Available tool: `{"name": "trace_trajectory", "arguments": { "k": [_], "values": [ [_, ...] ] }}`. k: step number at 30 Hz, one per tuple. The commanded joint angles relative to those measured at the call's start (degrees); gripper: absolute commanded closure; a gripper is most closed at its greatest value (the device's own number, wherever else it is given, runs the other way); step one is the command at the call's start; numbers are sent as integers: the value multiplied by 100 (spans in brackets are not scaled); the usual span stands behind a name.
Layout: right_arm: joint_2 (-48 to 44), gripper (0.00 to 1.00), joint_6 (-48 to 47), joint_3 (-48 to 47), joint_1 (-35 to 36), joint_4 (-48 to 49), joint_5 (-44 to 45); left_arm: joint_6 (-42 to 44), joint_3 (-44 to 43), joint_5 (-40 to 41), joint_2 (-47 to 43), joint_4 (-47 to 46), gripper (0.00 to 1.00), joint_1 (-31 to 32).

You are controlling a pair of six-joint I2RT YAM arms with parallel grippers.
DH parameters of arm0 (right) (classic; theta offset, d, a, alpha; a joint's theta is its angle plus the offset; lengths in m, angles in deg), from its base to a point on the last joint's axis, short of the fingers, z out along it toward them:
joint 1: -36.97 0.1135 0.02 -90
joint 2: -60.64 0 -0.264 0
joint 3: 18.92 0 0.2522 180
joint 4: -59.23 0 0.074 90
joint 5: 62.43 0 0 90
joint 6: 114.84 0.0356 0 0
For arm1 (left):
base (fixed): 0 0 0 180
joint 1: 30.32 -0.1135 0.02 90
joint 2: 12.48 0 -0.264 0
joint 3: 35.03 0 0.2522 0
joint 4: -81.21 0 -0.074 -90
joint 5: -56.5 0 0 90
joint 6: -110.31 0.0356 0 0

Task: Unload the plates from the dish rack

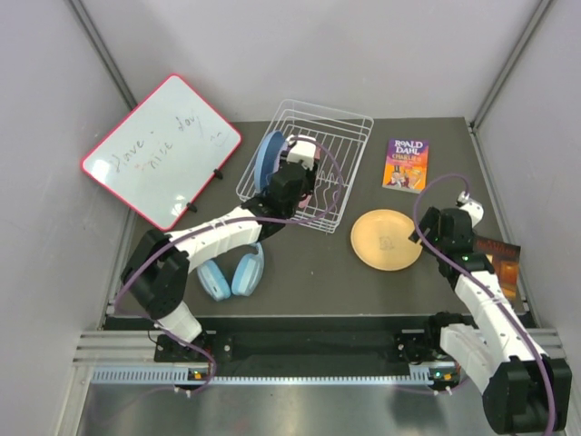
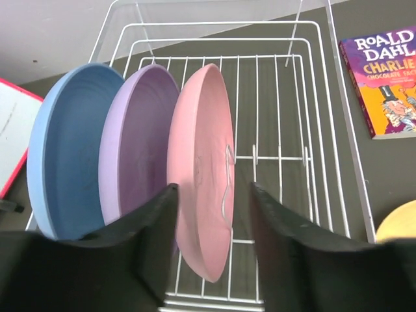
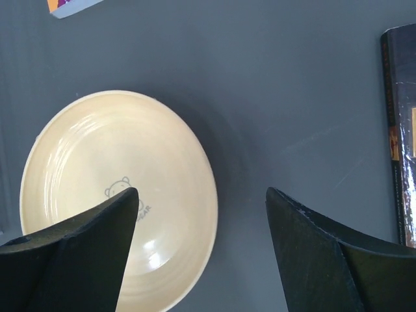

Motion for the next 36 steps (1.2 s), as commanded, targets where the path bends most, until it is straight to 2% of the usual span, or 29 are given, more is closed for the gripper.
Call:
{"name": "trace_trajectory", "arguments": {
  "k": [1, 2, 4, 5, 6, 8, 13, 17, 20, 21, 26, 27, 32, 36],
  "values": [
    [-90, 20, -161, -201, -65, -86, 213, 187, -332, 204, 252, -349, 52, 73],
    [-64, 19, -161, -183, -65, -78, 221, 214, -341, 240, 287, -358, 61, 73],
    [-37, 18, -205, -174, -65, -78, 221, 240, -359, 336, 384, -384, 70, 90],
    [-20, 18, -205, -174, -65, -78, 221, 258, -393, 354, 419, -376, 72, 90],
    [-19, 18, -231, -174, -65, -78, 221, 258, -403, 381, 480, -350, 79, 99],
    [-10, 17, -257, -166, -74, -86, 230, 258, -429, 451, 534, -341, 81, 99],
    [-98, 16, -266, -174, -74, -78, 160, 302, -446, 565, 639, -393, 100, 117],
    [-134, 16, -284, -157, -74, -86, 125, 416, -526, 846, 779, -463, 100, 204],
    [-142, 16, -293, -148, -74, -69, 107, 819, -613, 1539, 964, -753, 100, 354],
    [-142, 16, -301, -148, -74, -78, 81, 1108, -657, 2081, 1121, -936, 100, 450],
    [-195, 16, -293, -130, -74, -43, -42, 2278, -1000, 3341, 1833, -1930, 100, 661],
    [-204, 16, -293, -130, -65, -51, -51, 2558, -1018, 3439, 1861, -2088, 100, 670],
    [-283, 15, -328, -122, -65, -69, -7, 2736, -1070, 3685, 1686, -2343, 100, 758],
    [-266, 14, -337, -148, -74, -86, -16, 3639, -1141, 3931, 1702, -3169, 100, 820]
  ]
}}
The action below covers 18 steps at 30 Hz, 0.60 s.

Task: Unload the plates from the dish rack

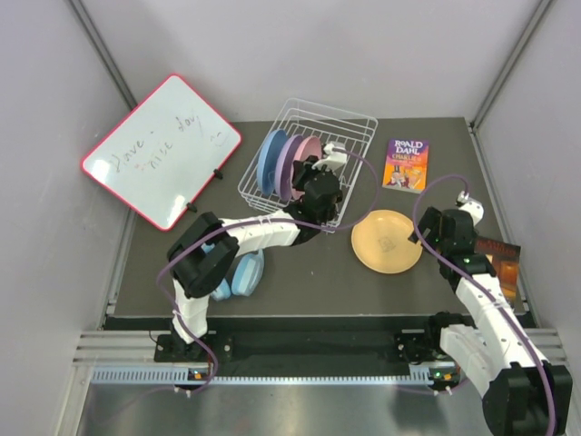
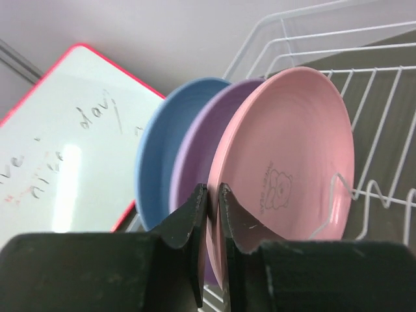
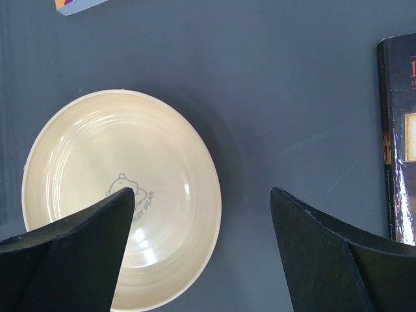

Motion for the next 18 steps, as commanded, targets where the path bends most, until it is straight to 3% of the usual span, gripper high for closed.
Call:
{"name": "trace_trajectory", "arguments": {
  "k": [1, 10, 13, 18],
  "values": [
    [-106, 15, -120, -148, -74, 8, 10, 1029, -275, 450, -42, -1393, 100, 92],
    [-185, 14, -155, -244, -65, -71, -25, 3078, -398, 863, 214, -3555, 100, 233],
    [-246, 14, -173, -376, -65, -168, -95, 2992, -399, 811, -128, -3155, 100, 347],
    [-404, 13, -226, -561, -74, -308, -297, 1228, -469, 617, -1095, -925, 100, 479]
  ]
}}
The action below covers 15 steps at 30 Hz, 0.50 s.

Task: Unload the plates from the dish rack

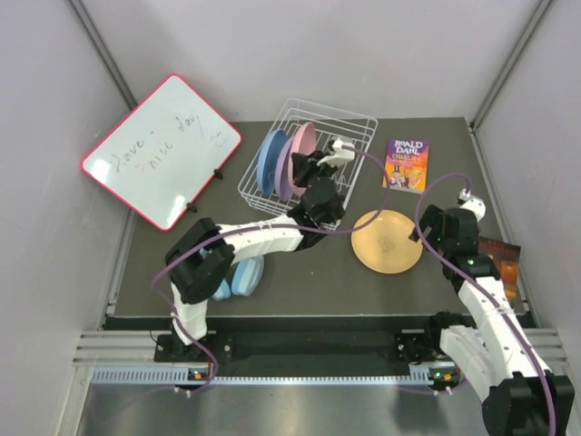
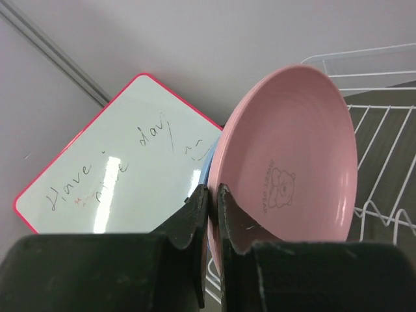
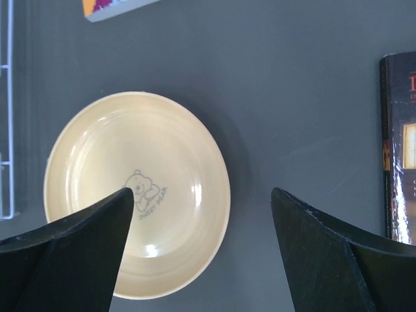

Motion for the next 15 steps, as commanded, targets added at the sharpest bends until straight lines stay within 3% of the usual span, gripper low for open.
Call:
{"name": "trace_trajectory", "arguments": {
  "k": [1, 8, 12, 15],
  "values": [
    [-267, 13, -97, -426, -74, -110, -197, -1531, -407, -218, -1165, 1626, 100, 129],
    [-443, 13, -185, -566, -65, 65, -1170, -4605, -645, -1480, -2264, 5300, 100, 129],
    [-548, 13, -97, -637, -65, 451, -1883, -5549, -453, -2001, -2634, 6147, 100, 129],
    [-777, 13, 105, -611, -65, 776, -2200, -6042, -67, -2431, -2941, 6272, 100, 129]
  ]
}}
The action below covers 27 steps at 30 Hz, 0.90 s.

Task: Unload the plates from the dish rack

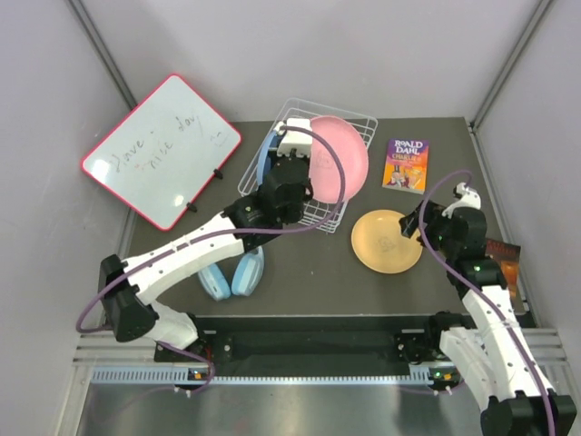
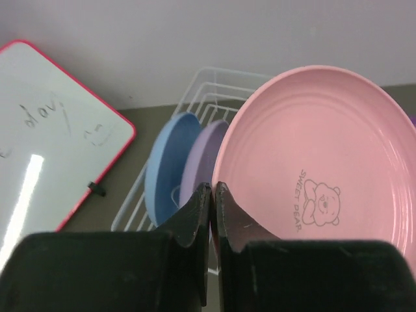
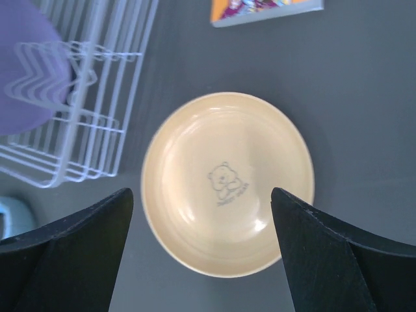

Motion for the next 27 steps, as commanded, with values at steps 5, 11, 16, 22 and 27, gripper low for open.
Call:
{"name": "trace_trajectory", "arguments": {
  "k": [5, 11, 16, 22, 27],
  "values": [
    [-354, 14, 548, -313, -65, 1264, -1501, -1992, 797, -1443, -605, 968, 100, 16],
    [-257, 14, 733, -295, -65, 1564, -1802, -2301, 1237, -1891, -684, 669, 100, 16],
    [-28, 15, 812, -243, -57, 1679, -2030, -2415, 1299, -2217, -667, 537, 100, 24],
    [341, 17, 778, -190, 5, 1749, -2285, -2477, 1308, -2709, -614, 247, 100, 24],
    [595, 32, 742, -137, 75, 1854, -2514, -2495, 1352, -2946, -544, 115, 100, 42]
  ]
}}
